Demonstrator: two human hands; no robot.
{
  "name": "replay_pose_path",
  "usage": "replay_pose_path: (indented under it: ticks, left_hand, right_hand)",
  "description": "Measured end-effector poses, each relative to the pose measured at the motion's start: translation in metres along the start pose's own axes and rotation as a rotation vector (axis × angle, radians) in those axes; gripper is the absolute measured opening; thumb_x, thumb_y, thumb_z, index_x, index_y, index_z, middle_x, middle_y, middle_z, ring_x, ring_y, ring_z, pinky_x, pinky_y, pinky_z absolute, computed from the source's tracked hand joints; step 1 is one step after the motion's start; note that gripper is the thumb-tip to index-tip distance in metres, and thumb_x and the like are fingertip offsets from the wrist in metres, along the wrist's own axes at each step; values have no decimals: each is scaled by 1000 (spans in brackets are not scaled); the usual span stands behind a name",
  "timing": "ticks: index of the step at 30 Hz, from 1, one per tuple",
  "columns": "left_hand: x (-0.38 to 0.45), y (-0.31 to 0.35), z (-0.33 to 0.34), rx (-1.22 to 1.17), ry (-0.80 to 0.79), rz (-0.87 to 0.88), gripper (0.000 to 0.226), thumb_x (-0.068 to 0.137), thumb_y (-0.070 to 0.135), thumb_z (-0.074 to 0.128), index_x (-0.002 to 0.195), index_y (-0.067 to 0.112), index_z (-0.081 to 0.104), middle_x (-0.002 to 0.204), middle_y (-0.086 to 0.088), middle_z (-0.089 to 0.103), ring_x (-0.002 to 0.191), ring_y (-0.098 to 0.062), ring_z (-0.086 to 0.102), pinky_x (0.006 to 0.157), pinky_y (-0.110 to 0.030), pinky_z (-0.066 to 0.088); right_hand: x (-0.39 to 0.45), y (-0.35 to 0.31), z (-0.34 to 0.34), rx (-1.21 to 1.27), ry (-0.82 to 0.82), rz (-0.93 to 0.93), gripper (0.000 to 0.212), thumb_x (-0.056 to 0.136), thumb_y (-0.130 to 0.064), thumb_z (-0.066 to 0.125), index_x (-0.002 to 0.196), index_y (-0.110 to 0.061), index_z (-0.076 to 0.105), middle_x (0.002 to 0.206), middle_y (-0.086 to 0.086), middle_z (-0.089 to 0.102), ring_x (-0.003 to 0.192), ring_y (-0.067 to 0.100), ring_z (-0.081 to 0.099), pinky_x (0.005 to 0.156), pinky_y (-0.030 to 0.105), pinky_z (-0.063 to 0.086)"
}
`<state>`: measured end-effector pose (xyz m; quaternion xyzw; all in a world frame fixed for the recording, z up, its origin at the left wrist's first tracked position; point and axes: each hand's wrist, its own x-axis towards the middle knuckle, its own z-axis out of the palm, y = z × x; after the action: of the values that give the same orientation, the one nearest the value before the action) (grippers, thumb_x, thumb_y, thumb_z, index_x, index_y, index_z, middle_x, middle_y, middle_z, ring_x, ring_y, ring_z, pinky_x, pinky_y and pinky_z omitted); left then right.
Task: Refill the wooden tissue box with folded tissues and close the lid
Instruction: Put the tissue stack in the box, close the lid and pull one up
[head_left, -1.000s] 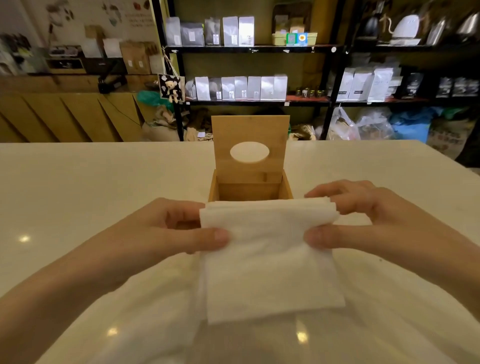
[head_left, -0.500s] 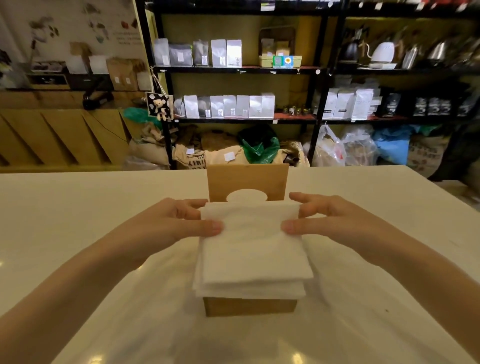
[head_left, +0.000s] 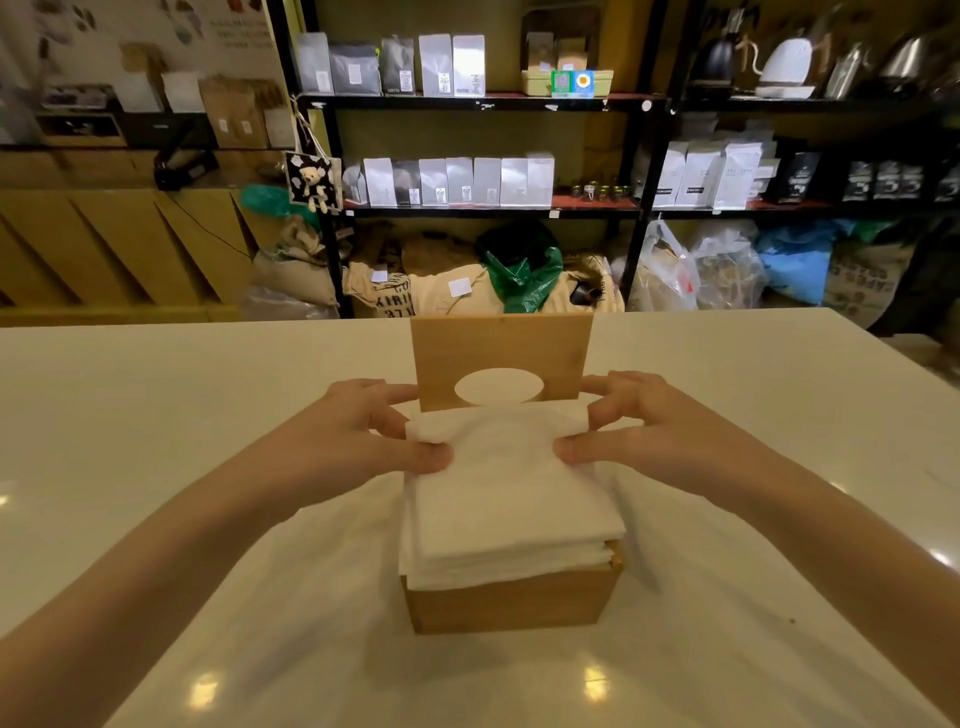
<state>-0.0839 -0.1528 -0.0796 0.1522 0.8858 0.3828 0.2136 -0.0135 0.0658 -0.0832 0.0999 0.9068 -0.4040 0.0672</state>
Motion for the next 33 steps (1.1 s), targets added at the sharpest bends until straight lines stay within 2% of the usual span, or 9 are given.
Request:
replay_pose_path:
  ticks: [3,5,9,13,17,22,26,31,33]
  left_hand:
    - [5,-3,2,134,13,34,45,70,39,73,111,23,62,106,25,53,133,-8,22,108,-40,24]
    - [5,-1,6,293,46,71,40,71,41,70,104,20,68,125,21,51,135,-8,16,110,-46,23]
    - [4,1,12,436,62,111,21,71,45,68,77,26,73,145,19,32,135,-6,11,109,-43,21]
    - [4,6,14,485,53,94,20,74,44,67,62,31,59,146,15,32,135,-7,9,106,-38,16]
    - [8,6,19,550,69,87,28,76,43,65,76,16,70,144,12,34,136,-10,8,107,-39,12]
    - [9,6,25,596,63,61,35,77,42,64,84,9,74,138,7,38,135,-9,5,108,-40,6]
    - [9,6,27,638,58,56,32,77,41,63,78,10,74,133,6,41,136,-13,4,110,-44,2]
    - [11,1,34,687,88,57,33,78,41,59,72,11,71,113,9,45,136,-16,5,109,-47,1]
    - [9,1,37,760,151,67,31,77,46,57,71,18,71,122,8,47,138,-18,4,109,-51,0]
  right_hand:
    - [4,2,3,-109,15,-38,22,74,-34,70,89,-18,73,145,-11,37,139,13,16,114,43,14]
    - [4,1,7,-140,26,-40,10,73,-36,71,75,-27,66,146,-12,35,139,13,13,113,40,14]
    - [4,0,14,-251,71,-78,19,73,-38,69,62,-31,56,145,-9,36,139,14,10,110,35,9]
    - [2,-3,18,-382,116,-127,26,75,-39,66,55,-30,53,144,-7,38,138,14,10,109,36,5]
    - [1,-4,24,-478,148,-146,30,78,-39,62,51,-31,53,144,-5,40,138,16,10,110,40,2]
    - [0,-6,28,-540,169,-131,21,79,-38,61,69,-23,71,139,-4,46,137,17,13,111,42,0]
    - [-2,-6,33,-616,188,-117,24,82,-40,57,77,-22,72,133,-2,51,136,20,15,111,44,0]
    - [1,-3,42,-724,253,-113,33,85,-42,47,83,-18,70,120,-1,58,135,23,17,109,47,-6]
    - [-1,-4,43,-765,318,-138,32,84,-44,48,83,-21,71,122,-1,58,136,24,17,104,45,-10]
